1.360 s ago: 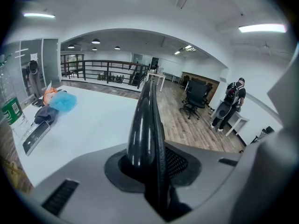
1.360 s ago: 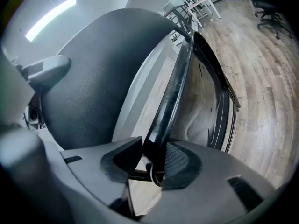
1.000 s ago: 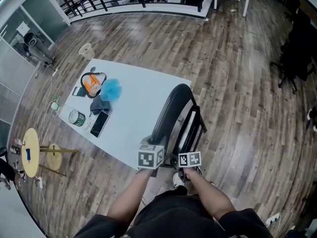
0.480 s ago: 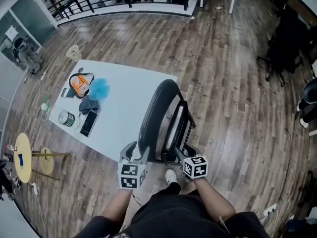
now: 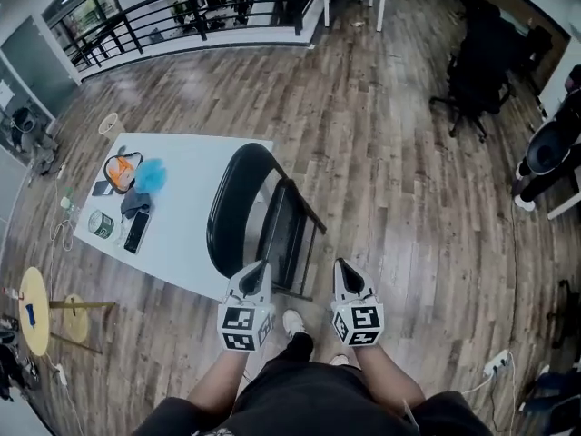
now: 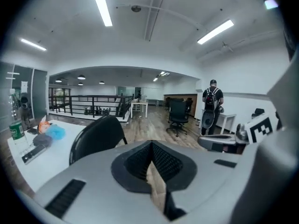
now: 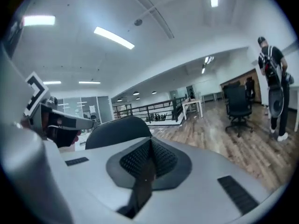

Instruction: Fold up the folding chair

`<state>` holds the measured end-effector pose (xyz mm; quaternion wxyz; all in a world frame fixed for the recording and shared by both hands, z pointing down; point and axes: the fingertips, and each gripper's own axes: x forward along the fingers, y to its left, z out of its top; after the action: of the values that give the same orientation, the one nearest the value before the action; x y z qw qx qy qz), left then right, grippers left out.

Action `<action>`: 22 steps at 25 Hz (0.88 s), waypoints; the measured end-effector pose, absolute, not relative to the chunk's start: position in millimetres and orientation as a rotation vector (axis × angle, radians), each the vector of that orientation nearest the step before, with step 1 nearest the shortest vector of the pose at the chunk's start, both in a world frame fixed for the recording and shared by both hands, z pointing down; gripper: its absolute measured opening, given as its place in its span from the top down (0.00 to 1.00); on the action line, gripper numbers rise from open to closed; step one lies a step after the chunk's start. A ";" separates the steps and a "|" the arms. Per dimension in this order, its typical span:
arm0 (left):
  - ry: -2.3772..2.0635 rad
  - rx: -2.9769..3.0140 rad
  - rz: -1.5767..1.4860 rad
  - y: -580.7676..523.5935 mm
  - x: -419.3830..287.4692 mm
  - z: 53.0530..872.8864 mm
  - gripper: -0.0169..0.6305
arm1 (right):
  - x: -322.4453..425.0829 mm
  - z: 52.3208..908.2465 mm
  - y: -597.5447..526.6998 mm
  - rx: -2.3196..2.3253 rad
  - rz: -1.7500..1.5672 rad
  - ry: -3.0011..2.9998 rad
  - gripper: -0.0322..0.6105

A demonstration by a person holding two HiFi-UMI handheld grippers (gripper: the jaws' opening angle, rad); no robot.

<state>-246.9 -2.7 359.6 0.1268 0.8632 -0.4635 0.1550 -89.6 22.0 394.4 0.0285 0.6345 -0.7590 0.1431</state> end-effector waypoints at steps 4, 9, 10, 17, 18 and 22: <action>-1.276 2.520 0.403 46.1 -195.3 366.0 0.97 | -44.7 380.2 90.7 2.047 0.261 -2.245 0.93; -1.210 2.556 0.358 113.2 -151.5 370.6 0.97 | -9.8 377.0 167.0 2.113 0.203 -2.166 0.93; -1.206 2.564 0.353 125.4 -145.7 370.3 0.96 | -4.6 376.6 180.4 2.125 0.196 -2.157 0.93; -1.193 2.608 0.334 182.5 -132.7 363.3 0.97 | 5.5 361.5 242.9 2.151 0.113 -2.143 0.93; -1.188 2.613 0.335 188.9 -130.1 362.4 0.97 | 6.9 359.8 249.2 2.155 0.106 -2.141 0.93; -1.161 2.639 0.334 211.7 -115.9 357.2 0.97 | 15.7 355.1 268.8 2.173 0.086 -2.138 0.93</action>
<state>-115.9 211.7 357.2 0.1191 0.9028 -0.3972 0.1144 15.7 268.8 355.1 0.0459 0.7118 -0.7003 0.0282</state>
